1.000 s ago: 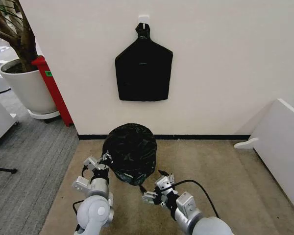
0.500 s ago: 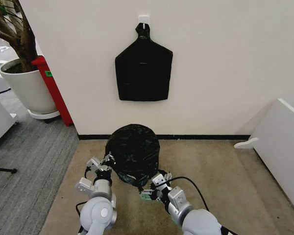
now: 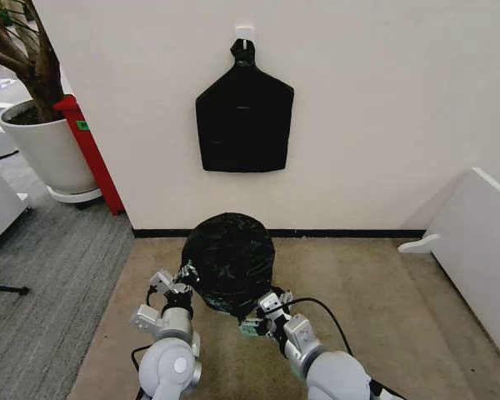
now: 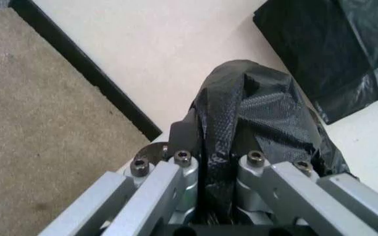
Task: Place the garbage bag over the trash bin.
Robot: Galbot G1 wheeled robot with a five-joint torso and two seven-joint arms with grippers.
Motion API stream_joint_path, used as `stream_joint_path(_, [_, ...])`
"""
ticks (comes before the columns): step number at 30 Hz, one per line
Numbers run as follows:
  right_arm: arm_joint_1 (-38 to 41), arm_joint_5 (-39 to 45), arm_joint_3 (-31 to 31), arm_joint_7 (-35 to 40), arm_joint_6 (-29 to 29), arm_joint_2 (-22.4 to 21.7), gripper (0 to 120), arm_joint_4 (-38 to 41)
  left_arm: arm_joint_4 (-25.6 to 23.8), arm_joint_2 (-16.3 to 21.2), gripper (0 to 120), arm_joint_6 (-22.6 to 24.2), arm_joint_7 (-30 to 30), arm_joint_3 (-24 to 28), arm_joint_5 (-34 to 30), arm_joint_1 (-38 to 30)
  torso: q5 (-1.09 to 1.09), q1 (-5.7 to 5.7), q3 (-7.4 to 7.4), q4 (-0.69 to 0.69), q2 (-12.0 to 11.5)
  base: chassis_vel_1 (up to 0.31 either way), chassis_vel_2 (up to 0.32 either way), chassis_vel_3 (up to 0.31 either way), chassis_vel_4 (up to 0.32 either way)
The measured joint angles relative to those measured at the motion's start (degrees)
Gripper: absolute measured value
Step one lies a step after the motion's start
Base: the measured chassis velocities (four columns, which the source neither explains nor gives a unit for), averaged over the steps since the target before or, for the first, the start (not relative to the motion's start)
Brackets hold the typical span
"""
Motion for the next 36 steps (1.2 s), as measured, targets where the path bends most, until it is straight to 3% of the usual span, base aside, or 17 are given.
stream_joint_path(24, [0.0,-1.95,0.27,-0.27,2.19,2.71,100,-7.79,-2.39,0.4,5,-0.02,-0.06,-0.5,-0.83,0.99,0.0,0.0,0.0,0.01,0.0,0.0,0.0,0.0,0.0])
stream_joint_path(30, [-7.0,-2.41,3.21,-0.73,2.37,0.68,100,-1.64,-0.89,1.66,5,-0.04,-0.1,-1.27,-1.44,-0.11,0.0,0.0,0.0,-0.01,0.0,0.0,0.0,0.0,0.0])
stream_joint_path(36, [-7.84,2.36,5.2,0.96,0.62,0.83,100,4.84,-0.16,1.86,5,-0.06,-0.13,-1.34,-1.6,-0.56,0.0,0.0,0.0,0.0,0.0,0.0,0.0,0.0,0.0])
